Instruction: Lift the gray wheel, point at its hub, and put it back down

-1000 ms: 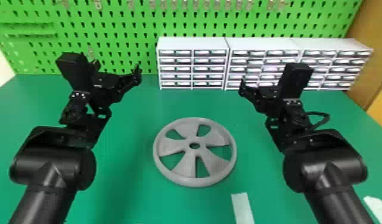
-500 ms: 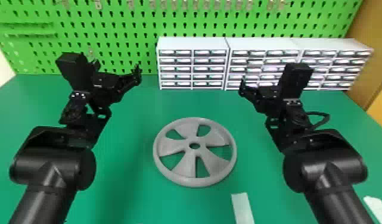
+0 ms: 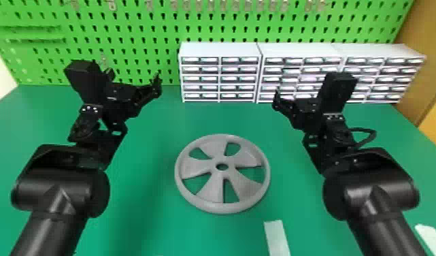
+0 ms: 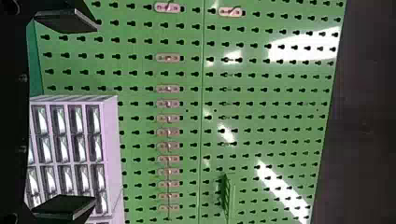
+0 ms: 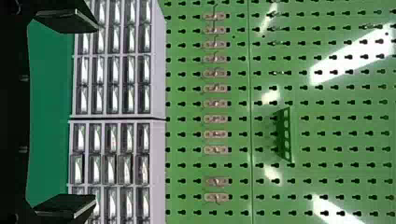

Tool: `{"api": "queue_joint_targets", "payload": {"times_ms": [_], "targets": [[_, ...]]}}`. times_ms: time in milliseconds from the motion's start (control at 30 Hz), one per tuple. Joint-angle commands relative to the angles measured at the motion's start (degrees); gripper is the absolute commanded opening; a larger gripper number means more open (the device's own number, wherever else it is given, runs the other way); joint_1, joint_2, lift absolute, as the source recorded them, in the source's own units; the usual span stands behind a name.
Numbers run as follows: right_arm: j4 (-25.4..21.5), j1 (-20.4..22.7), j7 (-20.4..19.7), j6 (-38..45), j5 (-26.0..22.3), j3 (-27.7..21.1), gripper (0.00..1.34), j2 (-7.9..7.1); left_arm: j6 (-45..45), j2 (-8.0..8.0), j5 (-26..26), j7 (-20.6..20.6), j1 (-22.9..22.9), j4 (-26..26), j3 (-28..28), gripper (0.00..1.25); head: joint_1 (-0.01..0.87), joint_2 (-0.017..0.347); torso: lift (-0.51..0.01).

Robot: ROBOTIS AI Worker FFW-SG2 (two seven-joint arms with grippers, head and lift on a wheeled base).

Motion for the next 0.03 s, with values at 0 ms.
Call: {"api": "queue_joint_targets", "payload": {"times_ms": [0], "targets": [[0.0,-0.1,0.0,0.0,-0.1,0.0,1.31,0.00,0.0,0.01,0.0,0.0,0.0,0.0,0.0,1.25,0.692,0.048,-0.088]]}}
